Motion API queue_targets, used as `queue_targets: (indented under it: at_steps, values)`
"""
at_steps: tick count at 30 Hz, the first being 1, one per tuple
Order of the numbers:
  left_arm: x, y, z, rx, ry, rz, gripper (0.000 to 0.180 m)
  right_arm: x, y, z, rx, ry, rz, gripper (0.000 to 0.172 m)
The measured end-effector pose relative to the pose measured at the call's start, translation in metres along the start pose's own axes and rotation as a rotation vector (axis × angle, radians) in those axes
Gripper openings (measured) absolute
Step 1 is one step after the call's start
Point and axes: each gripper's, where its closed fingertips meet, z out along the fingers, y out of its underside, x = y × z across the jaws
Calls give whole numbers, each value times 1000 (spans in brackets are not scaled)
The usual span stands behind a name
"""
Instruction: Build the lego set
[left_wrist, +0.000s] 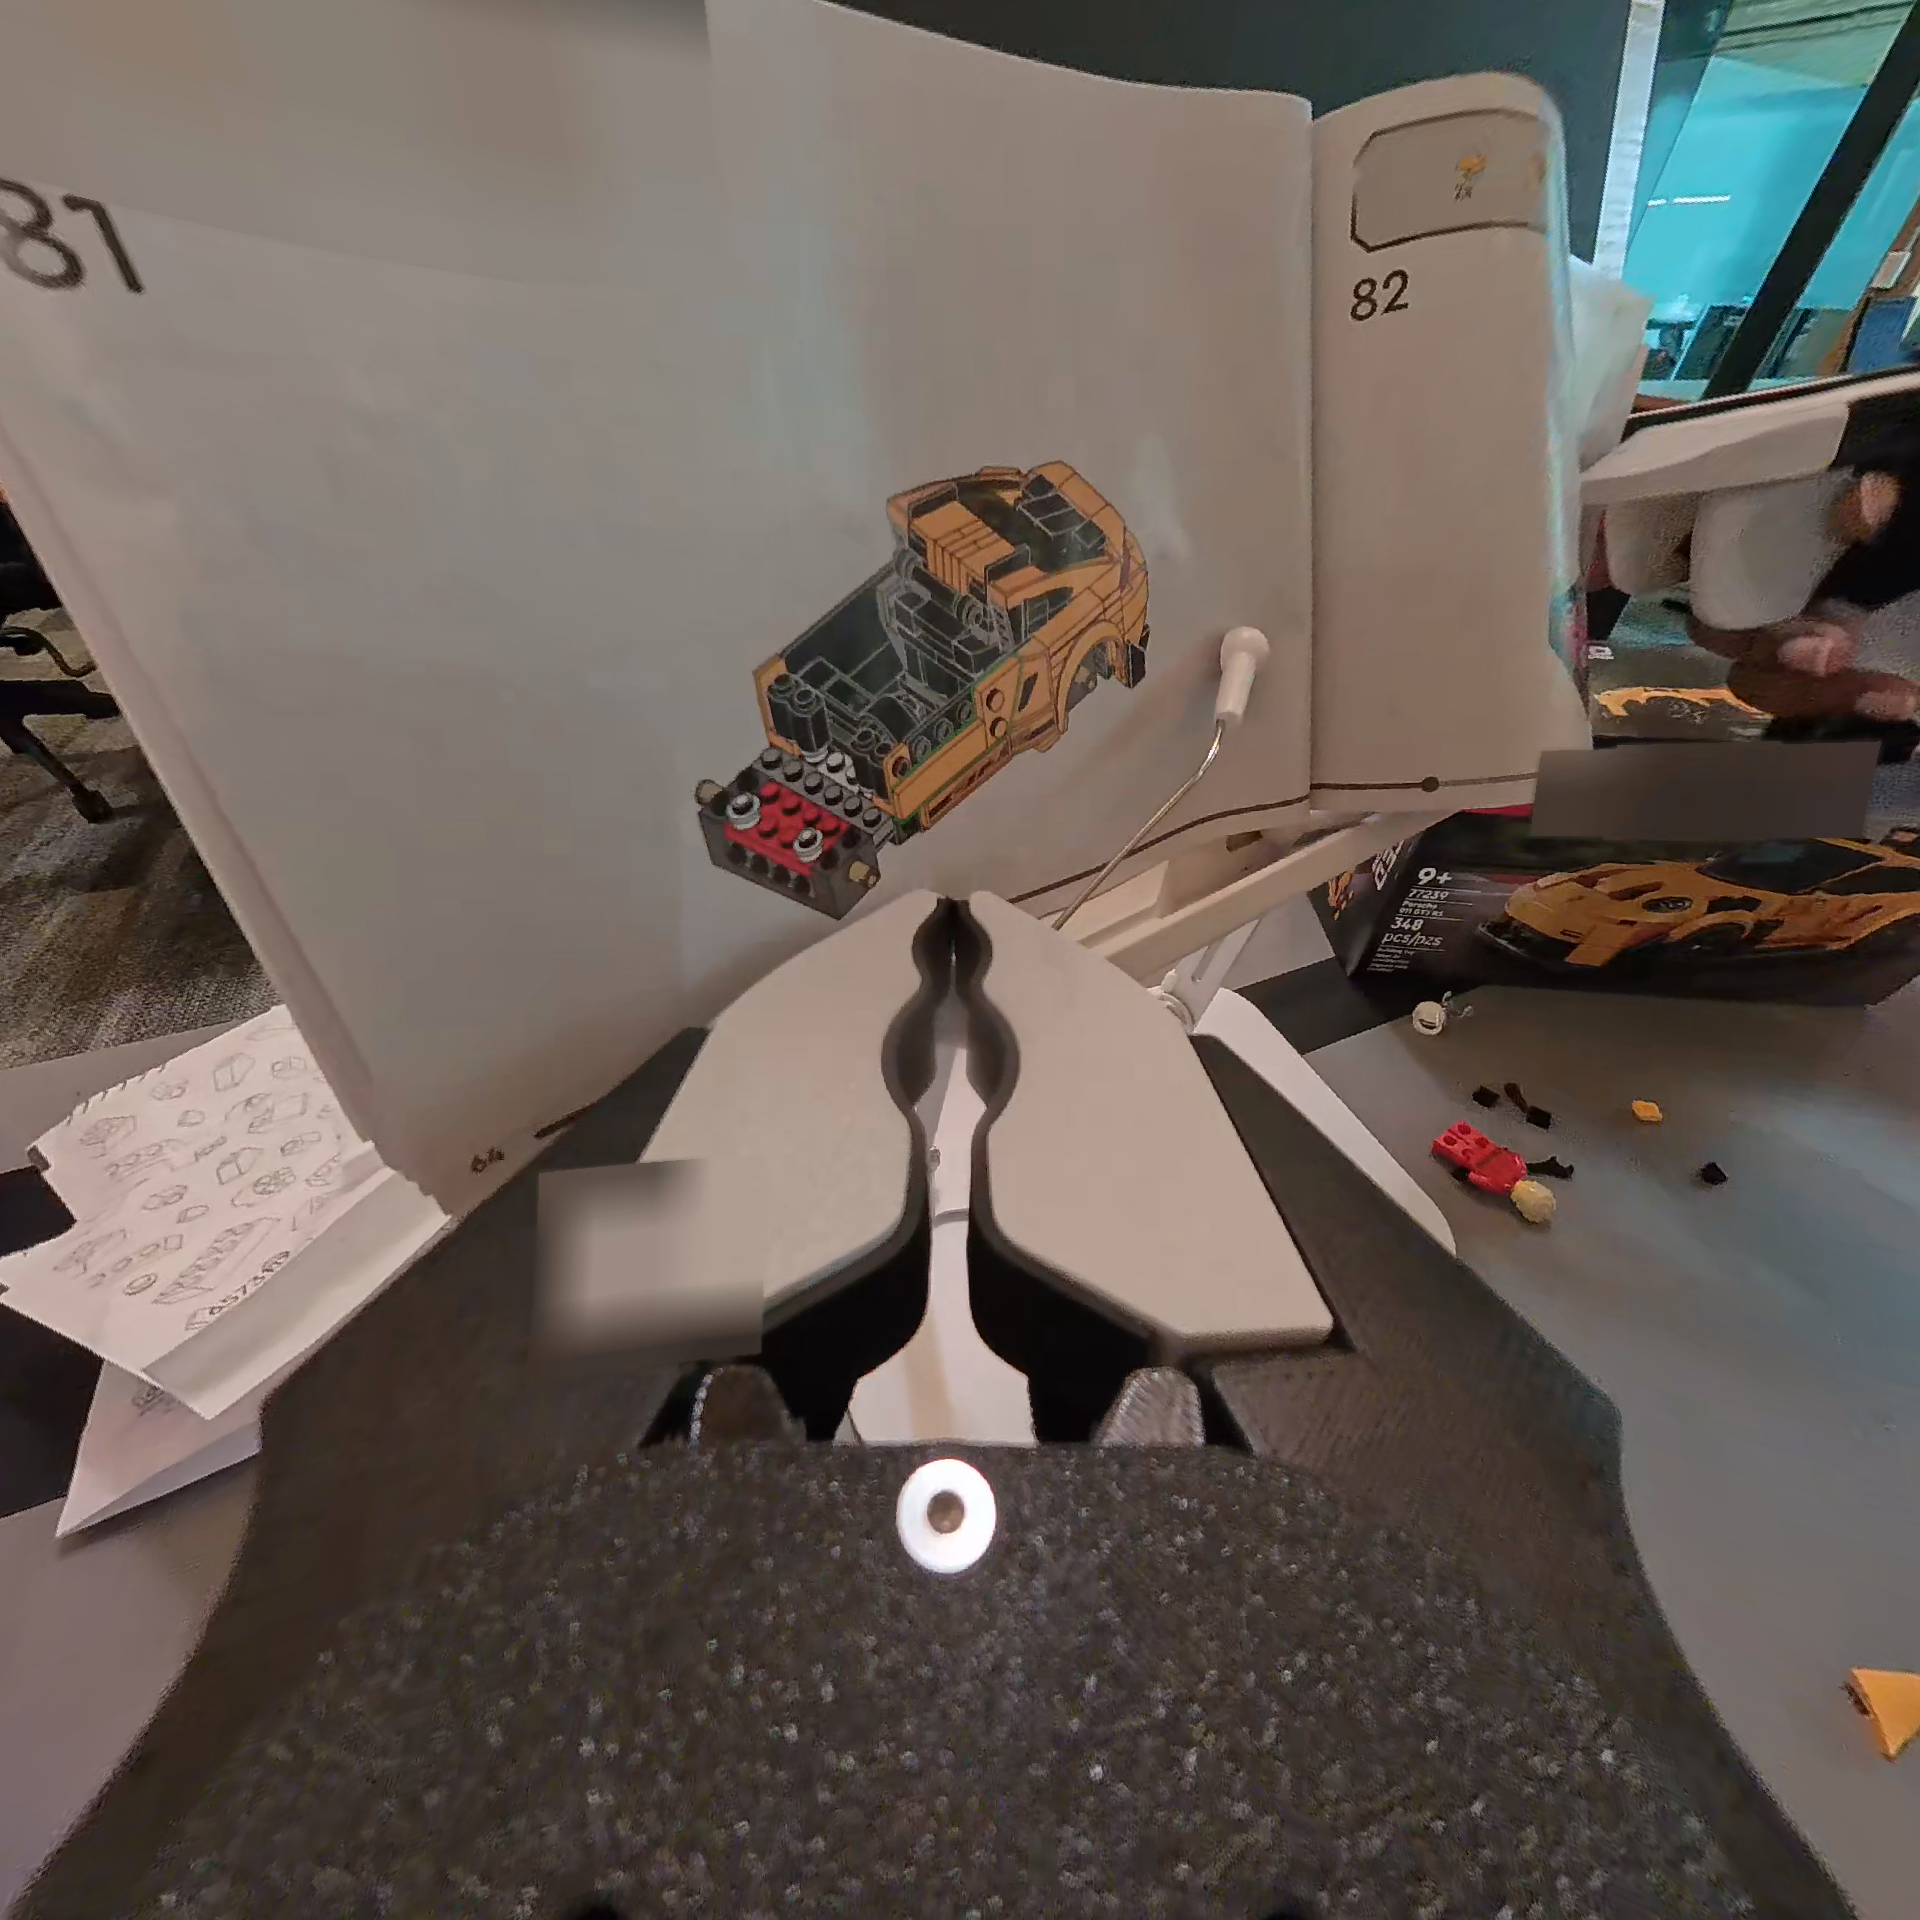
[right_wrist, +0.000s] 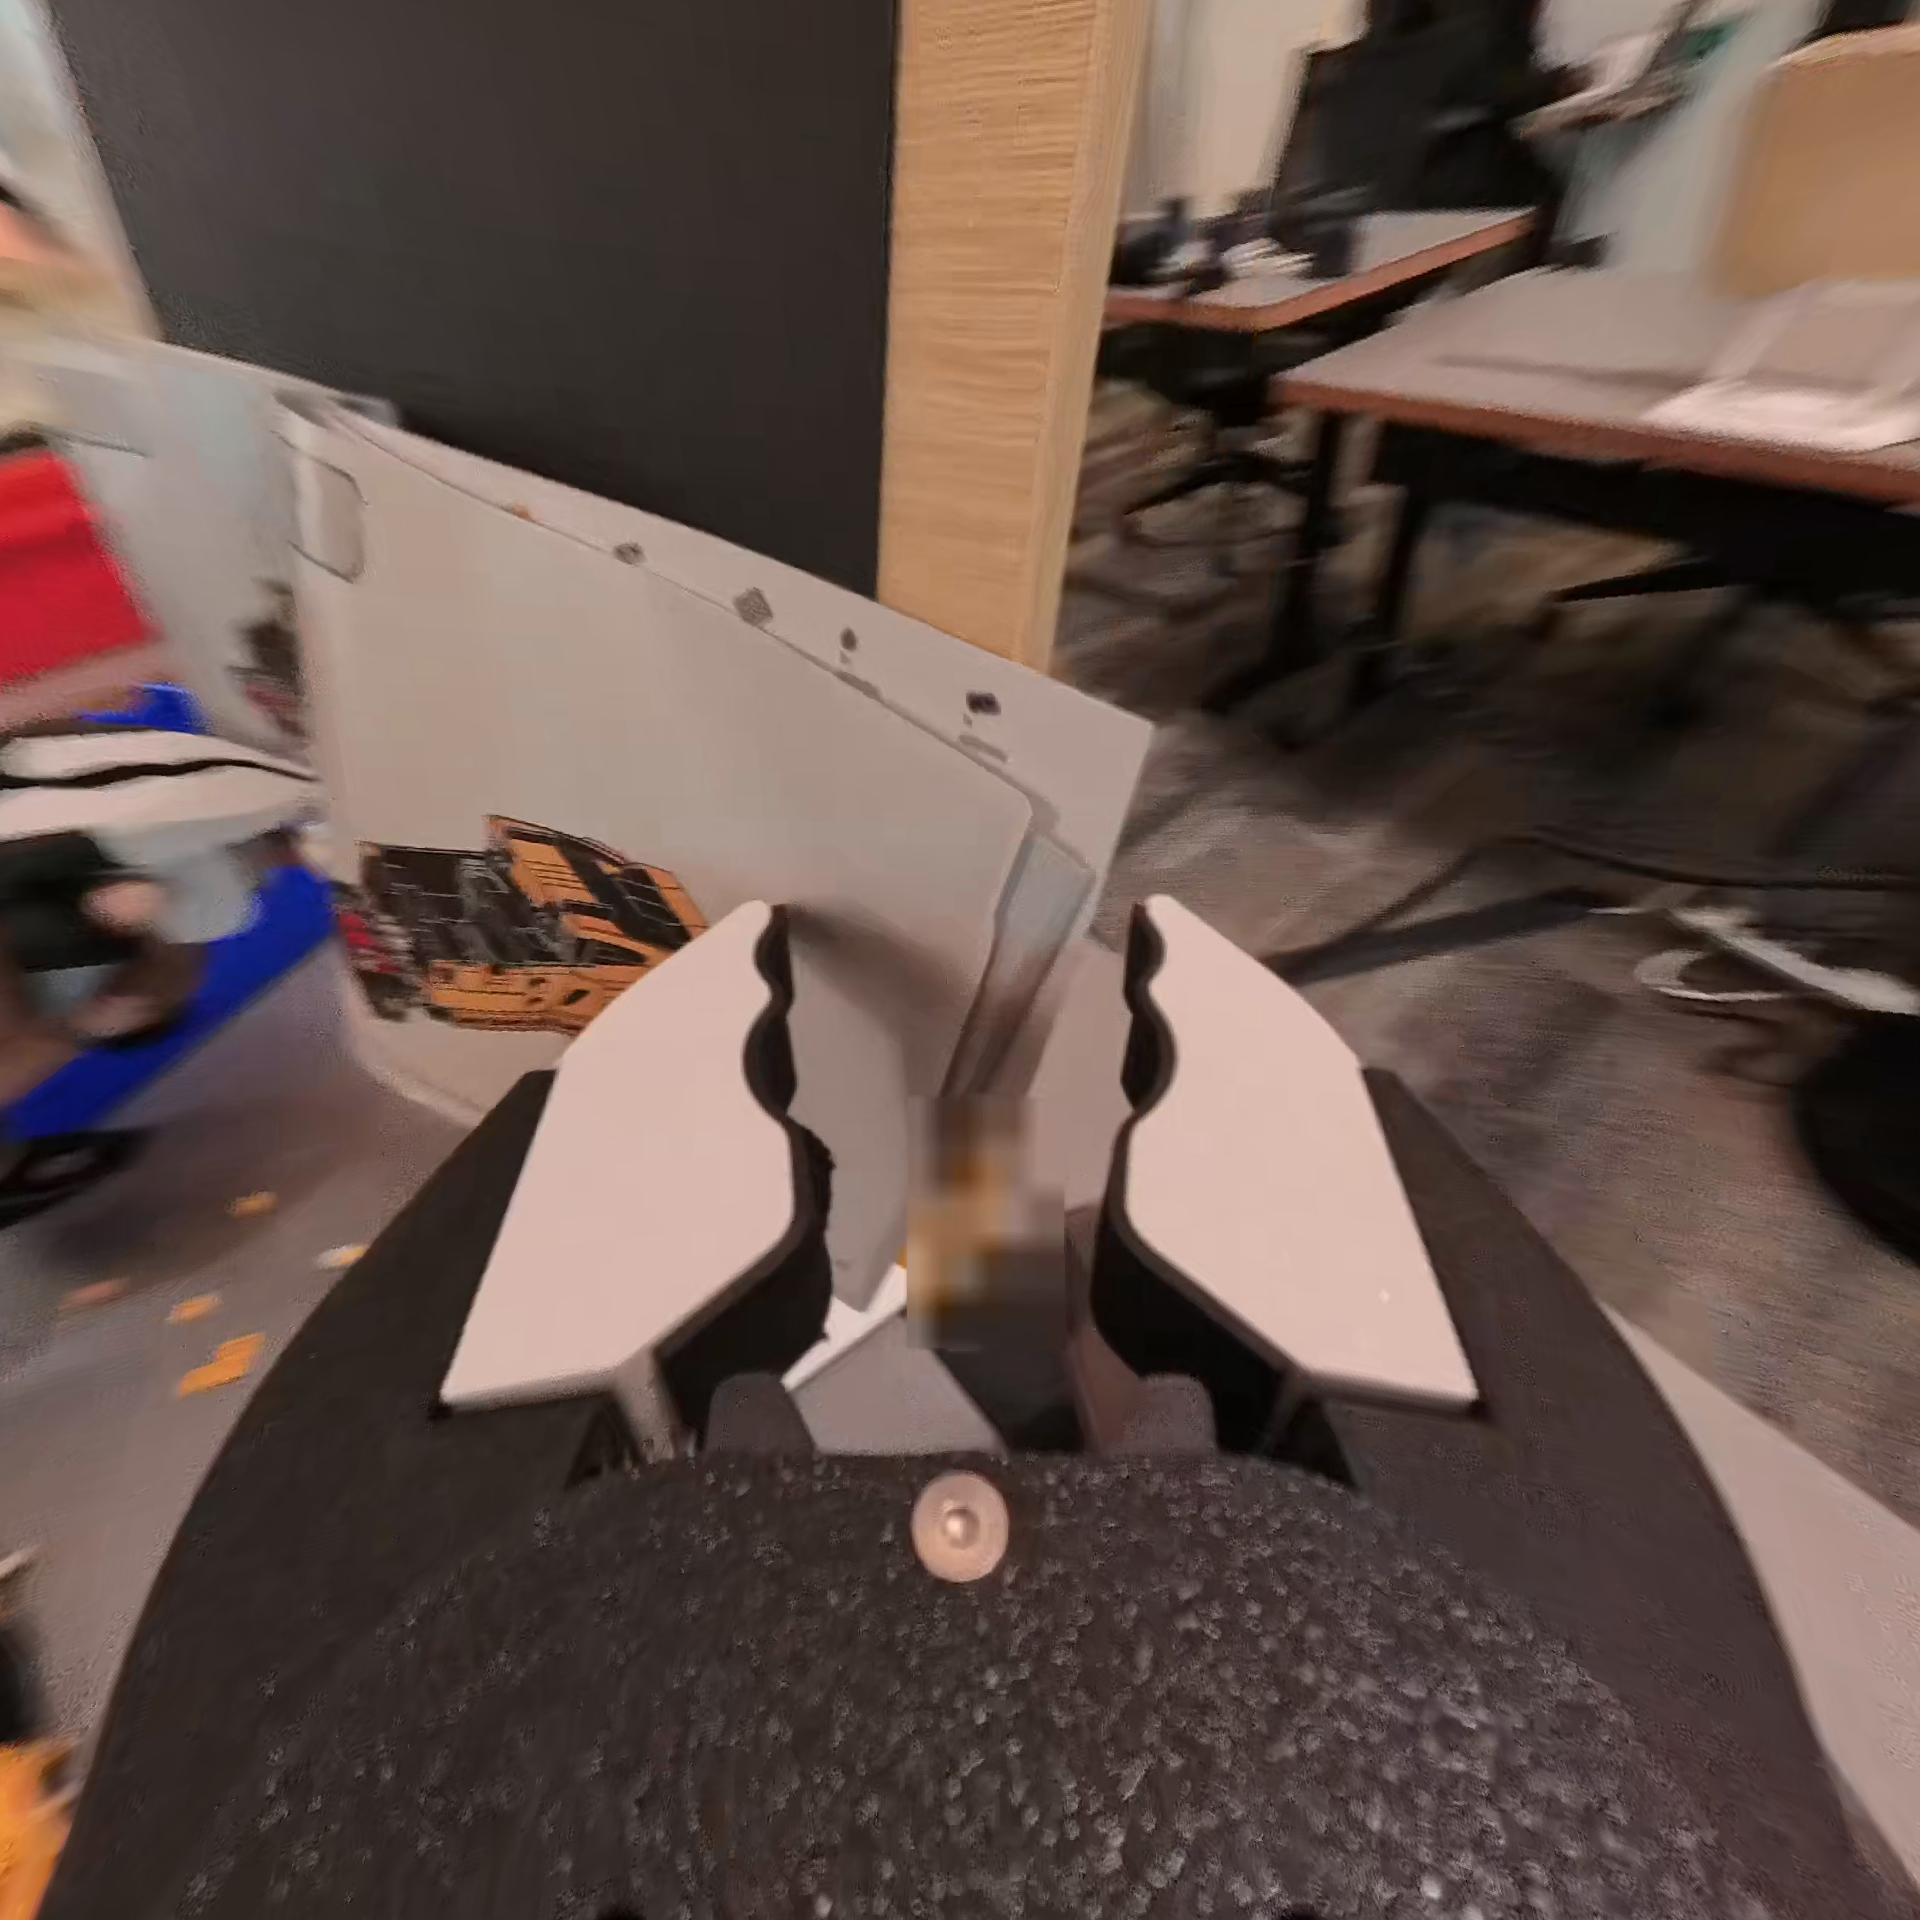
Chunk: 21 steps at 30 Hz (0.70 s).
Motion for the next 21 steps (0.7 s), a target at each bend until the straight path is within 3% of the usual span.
queue_targets:
  at_steps: [3, 7, 13, 17, 21]
  values:
    - [0, 0, 0, -5, -2, 8, 0, -14, 0, 6, -39, -218, 100, 39]
    - [-10, 1, 1, -24, -54, 18, 0, -24, 5, -9, -47, -262, 88, 28]
    - [-9, -4, 0, -1, -30, -36, 0, -34, 8, -25, -12, -82, 11, 30]
    - [11, -13, -7, 34, -21, 57, 0, -27, -15, -39, 54, 10, -46, 22]
    - [35, -18, -10, 49, 27, 105, 0, -23, -21, -45, -4, 125, -210, 17]
